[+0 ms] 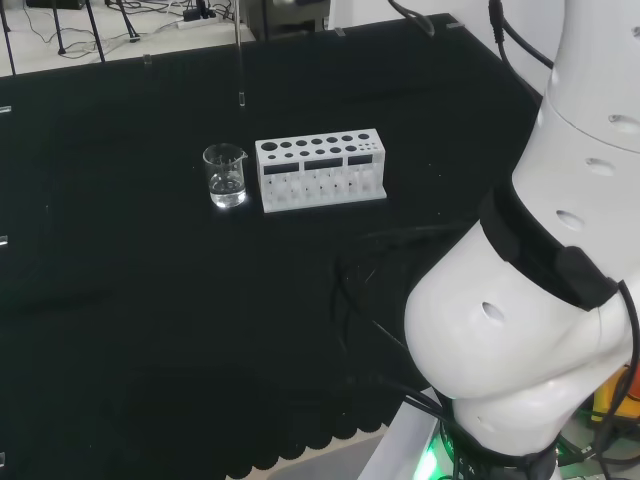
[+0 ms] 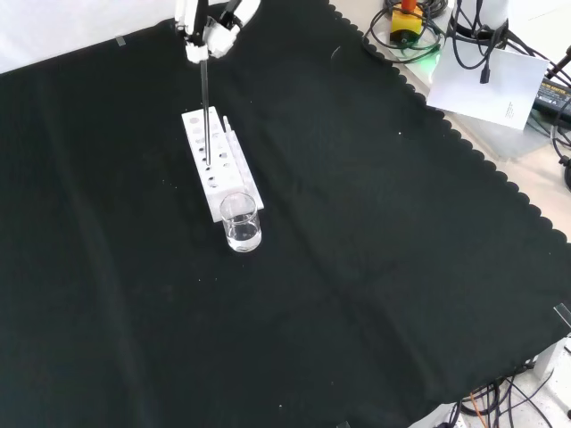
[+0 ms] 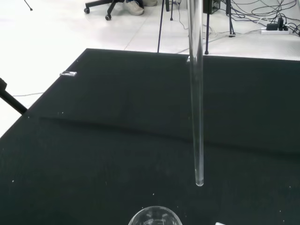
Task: Stir in the beaker to the left of the white test tube rack with the glass rod.
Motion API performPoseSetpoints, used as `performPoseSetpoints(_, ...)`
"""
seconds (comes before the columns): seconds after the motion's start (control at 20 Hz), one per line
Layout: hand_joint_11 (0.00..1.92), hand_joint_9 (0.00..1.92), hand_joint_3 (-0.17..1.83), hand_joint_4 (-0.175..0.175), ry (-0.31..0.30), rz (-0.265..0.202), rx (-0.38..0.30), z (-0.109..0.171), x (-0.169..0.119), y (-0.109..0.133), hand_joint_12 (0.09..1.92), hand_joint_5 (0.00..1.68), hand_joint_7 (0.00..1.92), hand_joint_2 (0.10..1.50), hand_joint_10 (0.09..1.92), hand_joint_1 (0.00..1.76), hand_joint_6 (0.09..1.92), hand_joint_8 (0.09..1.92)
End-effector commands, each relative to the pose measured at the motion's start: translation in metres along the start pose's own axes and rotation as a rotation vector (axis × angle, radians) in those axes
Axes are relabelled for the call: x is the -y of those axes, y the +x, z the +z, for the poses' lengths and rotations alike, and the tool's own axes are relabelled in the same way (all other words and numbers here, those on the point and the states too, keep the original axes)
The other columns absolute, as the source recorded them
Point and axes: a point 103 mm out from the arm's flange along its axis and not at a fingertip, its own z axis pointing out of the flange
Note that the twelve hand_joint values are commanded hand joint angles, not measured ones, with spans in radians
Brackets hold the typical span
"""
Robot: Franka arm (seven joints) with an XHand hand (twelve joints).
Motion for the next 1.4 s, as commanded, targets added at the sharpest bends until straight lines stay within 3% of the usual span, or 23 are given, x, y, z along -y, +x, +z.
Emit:
performPoseSetpoints(0.05, 1.62, 1.51, -0.17, -0.175, 0.013, -0.065, 0.018, 0.008, -0.003, 0.024, 0.50, 1.26, 1.13, 1.12, 0.95, 1.31, 0.25, 1.09)
performPoseSetpoints(0.95, 1.62, 1.51, -0.17, -0.175, 0.046, -0.124, -0.004, 0.038, -0.022, 0.044, 0.49, 1.27, 1.14, 1.12, 0.95, 1.31, 0.23, 1.08)
performPoseSetpoints(1.4, 1.62, 1.52, -0.17, -0.175, 0.066, -0.121, 0.004, 0.048, -0.021, 0.041, 0.49, 1.27, 1.14, 1.12, 0.94, 1.31, 0.22, 1.08)
